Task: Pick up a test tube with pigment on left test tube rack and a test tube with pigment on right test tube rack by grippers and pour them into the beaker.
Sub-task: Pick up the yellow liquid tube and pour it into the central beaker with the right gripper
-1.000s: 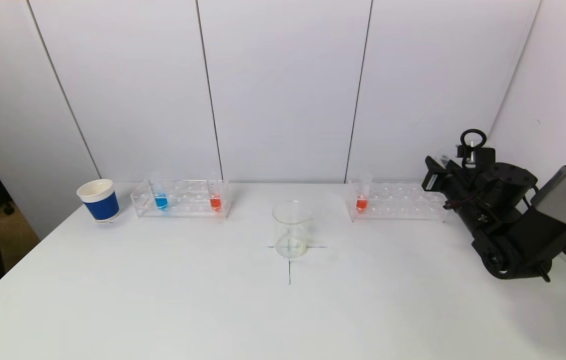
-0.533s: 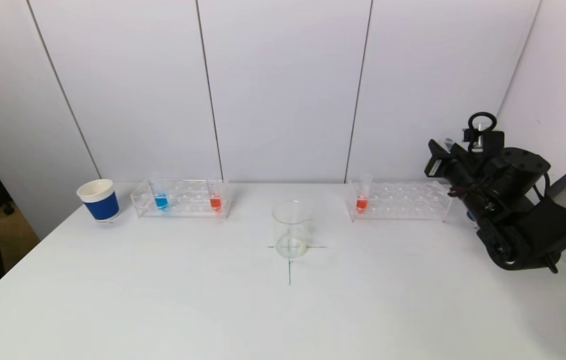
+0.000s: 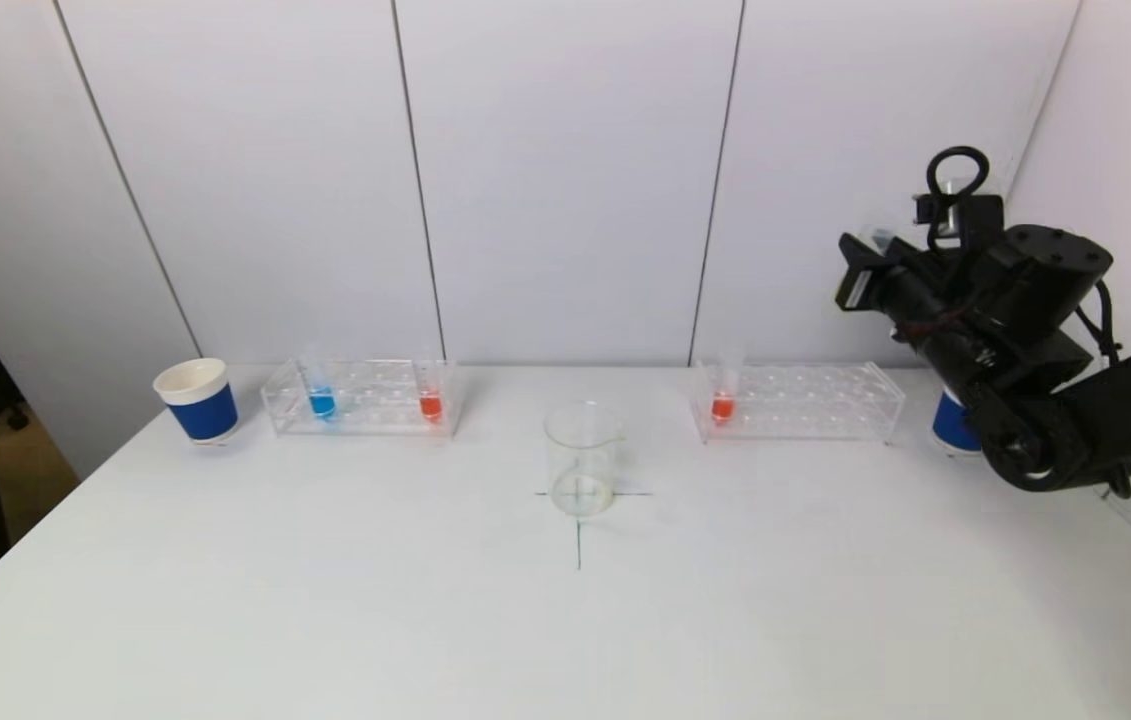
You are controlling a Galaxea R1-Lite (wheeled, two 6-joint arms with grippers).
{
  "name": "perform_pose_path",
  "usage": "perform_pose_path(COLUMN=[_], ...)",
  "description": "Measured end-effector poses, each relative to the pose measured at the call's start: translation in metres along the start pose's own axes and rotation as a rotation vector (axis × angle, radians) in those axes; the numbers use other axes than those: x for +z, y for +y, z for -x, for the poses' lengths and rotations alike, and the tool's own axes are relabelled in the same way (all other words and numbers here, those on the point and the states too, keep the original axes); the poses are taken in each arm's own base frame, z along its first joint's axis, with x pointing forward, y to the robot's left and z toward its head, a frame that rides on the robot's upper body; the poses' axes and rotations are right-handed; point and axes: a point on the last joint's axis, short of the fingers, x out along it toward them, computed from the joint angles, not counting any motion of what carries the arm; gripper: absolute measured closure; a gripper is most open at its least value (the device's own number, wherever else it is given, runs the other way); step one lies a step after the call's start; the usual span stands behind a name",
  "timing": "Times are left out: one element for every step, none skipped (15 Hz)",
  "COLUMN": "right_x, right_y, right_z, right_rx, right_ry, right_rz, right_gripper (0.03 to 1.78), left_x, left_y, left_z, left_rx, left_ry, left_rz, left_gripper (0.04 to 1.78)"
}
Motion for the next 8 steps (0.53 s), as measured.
perform_pose_path(right_x=[0.012,0.021,0.031,0.038,0.044,0.051,0.056,0.060], right_y=[0.007,0.013,0.020,0.026,0.032,0.039,0.047,0.055], right_z=[-0.002,-0.003,-0.004,-0.004,-0.005,-0.006,-0.006,-0.007], right_rx=[0.025,0.046,0.067,0.086,0.101,0.119,0.140,0.161], right_ry=[0.002,0.005,0.007,0.005,0.000,-0.006,-0.009,-0.010], right_rz=[-0.001,0.002,0.004,0.004,0.006,0.013,0.021,0.031], right_gripper=[1.32,1.32,1.32,1.32,1.32,1.32,1.32,1.32], left_x=[0.000,0.000,0.000,0.000,0.000,0.000,0.000,0.000], left_y=[0.000,0.000,0.000,0.000,0.000,0.000,0.000,0.000], left_z=[0.000,0.000,0.000,0.000,0.000,0.000,0.000,0.000], left_rx=[0.000,0.000,0.000,0.000,0.000,0.000,0.000,0.000], left_ry=[0.000,0.000,0.000,0.000,0.000,0.000,0.000,0.000], left_rz=[0.000,0.000,0.000,0.000,0.000,-0.001,0.000,-0.001], left_gripper=[0.06,0.06,0.06,0.06,0.06,0.06,0.06,0.06])
